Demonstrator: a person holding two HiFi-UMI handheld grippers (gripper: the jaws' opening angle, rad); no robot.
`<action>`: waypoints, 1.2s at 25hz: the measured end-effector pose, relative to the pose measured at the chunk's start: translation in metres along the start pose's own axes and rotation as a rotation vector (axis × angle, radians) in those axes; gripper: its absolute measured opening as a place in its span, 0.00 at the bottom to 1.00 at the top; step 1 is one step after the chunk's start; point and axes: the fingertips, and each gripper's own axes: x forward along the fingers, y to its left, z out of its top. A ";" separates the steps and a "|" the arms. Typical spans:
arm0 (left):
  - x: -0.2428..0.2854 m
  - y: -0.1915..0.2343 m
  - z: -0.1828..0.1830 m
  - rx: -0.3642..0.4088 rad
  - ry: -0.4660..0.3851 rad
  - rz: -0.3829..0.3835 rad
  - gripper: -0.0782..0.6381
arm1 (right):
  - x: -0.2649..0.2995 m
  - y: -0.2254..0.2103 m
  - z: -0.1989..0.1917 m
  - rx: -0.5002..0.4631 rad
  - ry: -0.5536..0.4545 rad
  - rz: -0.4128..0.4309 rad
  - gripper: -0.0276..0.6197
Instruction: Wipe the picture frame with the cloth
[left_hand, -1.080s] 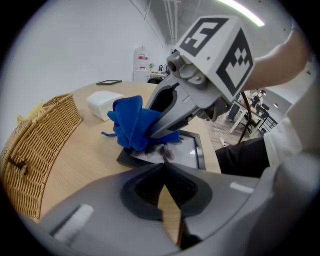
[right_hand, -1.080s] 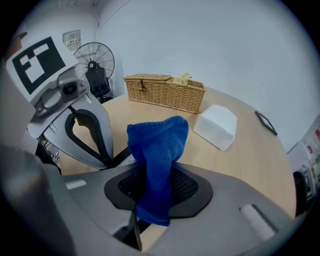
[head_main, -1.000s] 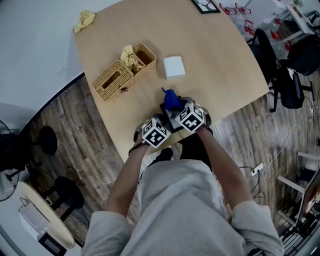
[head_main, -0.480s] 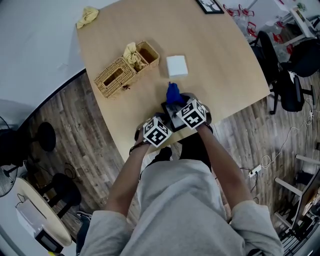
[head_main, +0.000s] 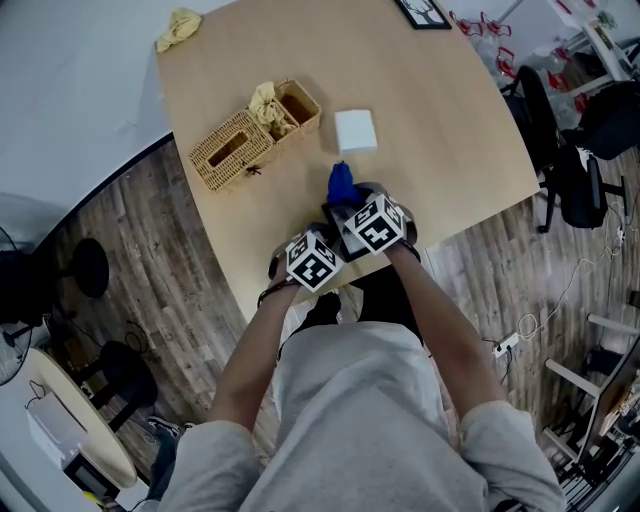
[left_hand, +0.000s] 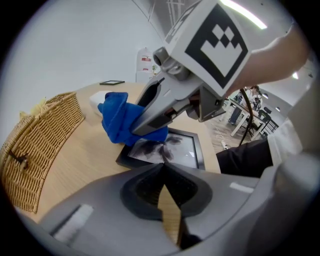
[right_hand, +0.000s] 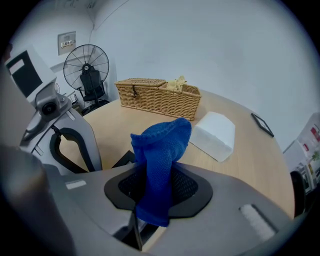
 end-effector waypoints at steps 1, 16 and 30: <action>0.000 0.000 0.000 -0.006 -0.002 -0.001 0.18 | 0.000 0.001 0.001 -0.010 0.002 0.005 0.21; 0.004 0.005 -0.001 -0.073 -0.006 0.055 0.18 | 0.013 0.053 0.008 -0.183 0.024 0.243 0.21; 0.001 0.006 -0.002 -0.035 0.006 0.084 0.18 | -0.004 0.062 -0.025 -0.149 0.037 0.249 0.21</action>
